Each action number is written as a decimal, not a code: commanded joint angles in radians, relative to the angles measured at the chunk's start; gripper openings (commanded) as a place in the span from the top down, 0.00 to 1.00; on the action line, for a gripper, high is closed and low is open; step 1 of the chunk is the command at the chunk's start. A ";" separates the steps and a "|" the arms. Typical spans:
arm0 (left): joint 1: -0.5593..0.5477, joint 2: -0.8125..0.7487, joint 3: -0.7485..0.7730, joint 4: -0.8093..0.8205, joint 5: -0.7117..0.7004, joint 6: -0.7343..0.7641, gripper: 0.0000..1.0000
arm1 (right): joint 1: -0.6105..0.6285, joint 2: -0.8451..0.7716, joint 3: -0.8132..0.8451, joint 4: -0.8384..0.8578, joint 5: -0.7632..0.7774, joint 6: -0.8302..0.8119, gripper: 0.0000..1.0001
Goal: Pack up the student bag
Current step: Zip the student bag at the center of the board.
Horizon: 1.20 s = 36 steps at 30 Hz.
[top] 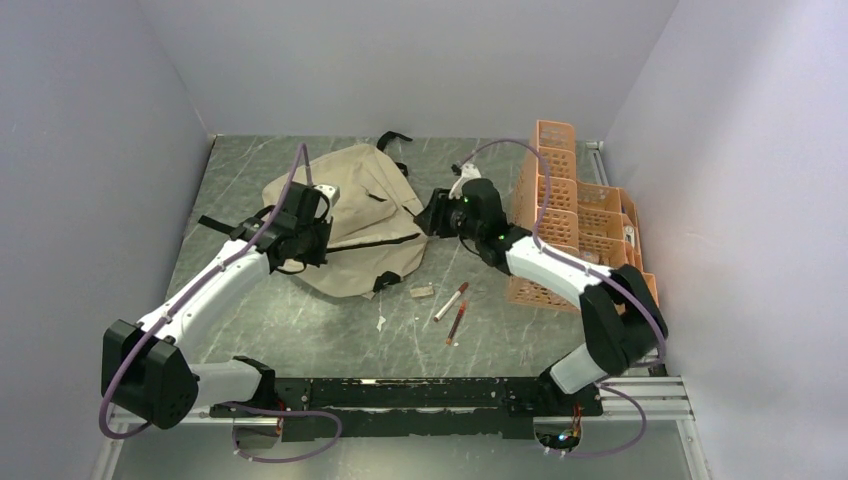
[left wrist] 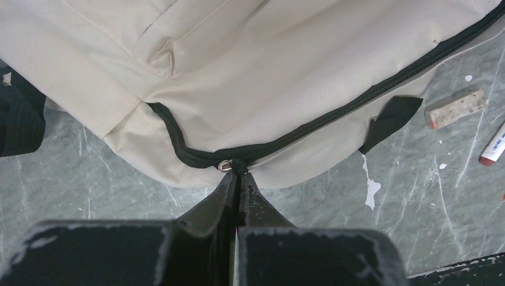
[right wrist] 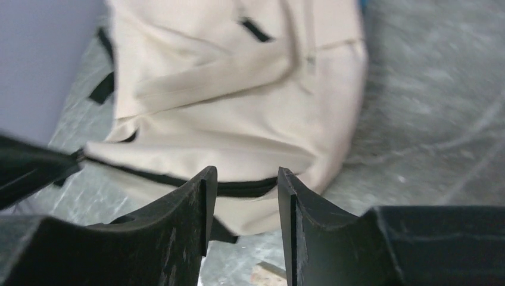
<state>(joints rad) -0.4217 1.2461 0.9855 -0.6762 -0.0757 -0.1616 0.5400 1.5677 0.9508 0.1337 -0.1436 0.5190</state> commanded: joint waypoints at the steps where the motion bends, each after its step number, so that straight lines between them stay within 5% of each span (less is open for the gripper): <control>1: 0.008 -0.027 0.001 0.045 0.051 0.019 0.95 | 0.103 -0.096 -0.114 0.257 0.013 -0.232 0.55; 7: 0.008 -0.065 -0.004 0.051 0.032 0.001 0.95 | 0.237 -0.092 -0.252 0.620 -0.273 -0.666 0.55; 16: 0.008 -0.102 -0.022 0.049 0.056 0.001 0.95 | 0.363 0.088 -0.083 0.569 -0.373 -1.105 0.46; 27: 0.008 -0.137 -0.041 0.052 0.062 -0.001 0.95 | 0.414 0.252 0.144 0.325 -0.358 -1.323 0.44; 36: 0.008 -0.136 -0.030 0.049 0.063 -0.002 0.95 | 0.417 0.316 0.204 0.244 -0.300 -1.356 0.53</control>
<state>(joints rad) -0.4210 1.1305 0.9447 -0.6655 -0.0475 -0.1566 0.9512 1.8618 1.1255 0.4183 -0.4786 -0.7967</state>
